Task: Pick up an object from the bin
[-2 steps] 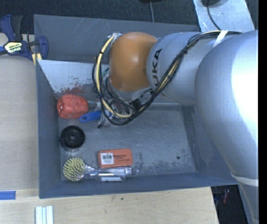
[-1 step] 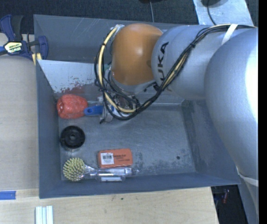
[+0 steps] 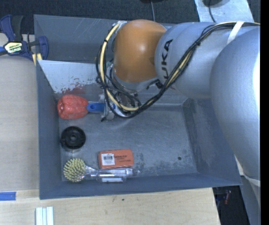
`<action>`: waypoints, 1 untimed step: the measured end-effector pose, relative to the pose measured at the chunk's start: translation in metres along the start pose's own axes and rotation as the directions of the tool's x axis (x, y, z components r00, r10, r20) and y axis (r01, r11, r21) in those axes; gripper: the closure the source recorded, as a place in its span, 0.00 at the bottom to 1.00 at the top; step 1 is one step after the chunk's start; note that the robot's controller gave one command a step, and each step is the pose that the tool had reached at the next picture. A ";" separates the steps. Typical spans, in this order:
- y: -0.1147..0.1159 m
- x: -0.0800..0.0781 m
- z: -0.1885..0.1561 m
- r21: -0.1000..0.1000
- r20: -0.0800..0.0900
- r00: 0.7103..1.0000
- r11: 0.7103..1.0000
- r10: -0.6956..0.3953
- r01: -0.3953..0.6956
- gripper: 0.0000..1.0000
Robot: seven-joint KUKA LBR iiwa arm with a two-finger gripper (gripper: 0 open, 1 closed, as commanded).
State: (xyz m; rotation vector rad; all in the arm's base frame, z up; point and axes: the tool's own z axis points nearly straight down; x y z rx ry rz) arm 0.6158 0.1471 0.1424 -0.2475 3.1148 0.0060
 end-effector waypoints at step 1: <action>0.000 0.001 -0.022 0.001 -0.006 1.000 1.000 0.001 -0.001 1.00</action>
Offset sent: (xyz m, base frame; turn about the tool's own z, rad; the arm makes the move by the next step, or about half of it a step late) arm -0.0019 -0.0005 0.0530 0.0005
